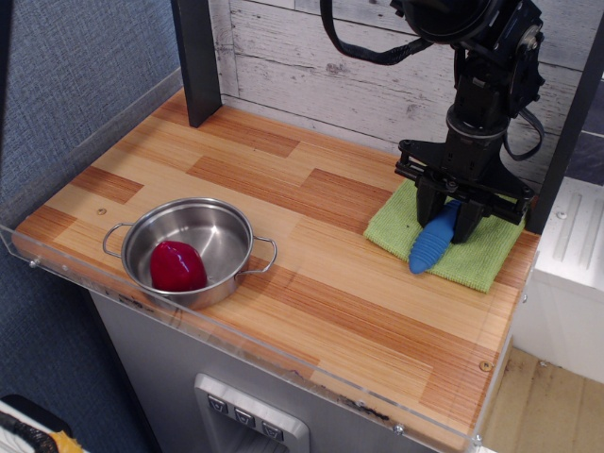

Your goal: Put the blue spoon on top of the green cloth.

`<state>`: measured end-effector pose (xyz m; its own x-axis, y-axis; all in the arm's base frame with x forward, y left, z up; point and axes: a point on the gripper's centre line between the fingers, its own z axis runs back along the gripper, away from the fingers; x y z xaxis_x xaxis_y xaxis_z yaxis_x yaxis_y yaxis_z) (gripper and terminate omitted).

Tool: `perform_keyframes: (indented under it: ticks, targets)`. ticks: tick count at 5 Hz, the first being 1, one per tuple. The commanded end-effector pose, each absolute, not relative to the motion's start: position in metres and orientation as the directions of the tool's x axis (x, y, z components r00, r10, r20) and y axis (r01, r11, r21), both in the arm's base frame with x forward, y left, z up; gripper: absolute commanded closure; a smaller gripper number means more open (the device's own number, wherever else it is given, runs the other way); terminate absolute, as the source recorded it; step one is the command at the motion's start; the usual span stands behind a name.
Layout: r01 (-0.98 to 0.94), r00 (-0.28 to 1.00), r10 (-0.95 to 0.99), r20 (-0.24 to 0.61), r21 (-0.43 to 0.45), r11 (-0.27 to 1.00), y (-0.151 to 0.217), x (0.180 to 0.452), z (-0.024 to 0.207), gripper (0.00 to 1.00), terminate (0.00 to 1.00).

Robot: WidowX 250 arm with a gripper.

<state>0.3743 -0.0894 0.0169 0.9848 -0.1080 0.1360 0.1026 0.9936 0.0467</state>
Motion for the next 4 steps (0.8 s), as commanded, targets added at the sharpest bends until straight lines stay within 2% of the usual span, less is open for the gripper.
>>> perform_keyframes:
  ticks: [1, 2, 3, 4]
  targets:
    - [0.071, 0.964, -0.074, 0.256, 0.020, 0.997, -0.079, 0.372, 0.067, 0.00, 0.00]
    - [0.051, 0.947, -0.052, 0.316, 0.009, 0.999, -0.064, 0.363, 0.099, 0.00, 0.00]
    - [0.041, 0.939, -0.045, 0.340, 0.019, 0.999, -0.045, 0.333, 0.141, 0.00, 0.00]
    - [0.029, 0.943, -0.027, 0.331, -0.002, 1.000, -0.023, 0.305, 0.151, 0.00, 0.00]
